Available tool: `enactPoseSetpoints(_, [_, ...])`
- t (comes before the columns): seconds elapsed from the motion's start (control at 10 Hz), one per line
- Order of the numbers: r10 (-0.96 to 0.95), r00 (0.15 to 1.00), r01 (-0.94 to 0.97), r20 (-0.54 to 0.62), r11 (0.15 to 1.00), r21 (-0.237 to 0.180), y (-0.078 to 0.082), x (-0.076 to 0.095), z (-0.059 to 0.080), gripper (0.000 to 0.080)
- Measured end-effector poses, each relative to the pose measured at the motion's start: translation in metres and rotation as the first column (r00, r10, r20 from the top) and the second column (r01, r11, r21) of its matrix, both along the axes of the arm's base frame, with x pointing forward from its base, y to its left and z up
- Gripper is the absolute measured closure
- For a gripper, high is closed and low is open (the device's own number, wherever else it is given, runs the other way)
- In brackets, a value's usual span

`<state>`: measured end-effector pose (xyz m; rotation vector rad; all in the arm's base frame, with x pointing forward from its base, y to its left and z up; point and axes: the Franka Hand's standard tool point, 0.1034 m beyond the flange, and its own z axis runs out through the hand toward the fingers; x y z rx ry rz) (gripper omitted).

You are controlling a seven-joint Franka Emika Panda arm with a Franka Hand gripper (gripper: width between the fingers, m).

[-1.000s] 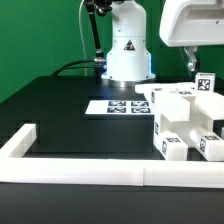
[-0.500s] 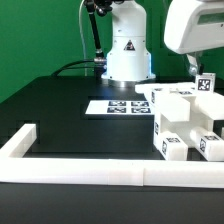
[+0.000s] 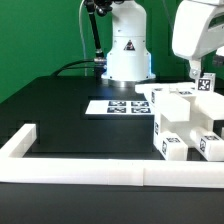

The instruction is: Assemble chair

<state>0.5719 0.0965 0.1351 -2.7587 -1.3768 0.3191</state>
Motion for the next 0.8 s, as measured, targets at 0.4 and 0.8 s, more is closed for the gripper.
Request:
enactPoseSetpoints(0.4, [0.087,0.993,-0.088,0.080,0.996,0.017,0.002,-0.012,-0.015,0.0150])
enactPoseSetpoints(0.8, [0.085,0.994,-0.086,0.069,0.996,0.014,-0.001,-0.015,-0.023,0.0150])
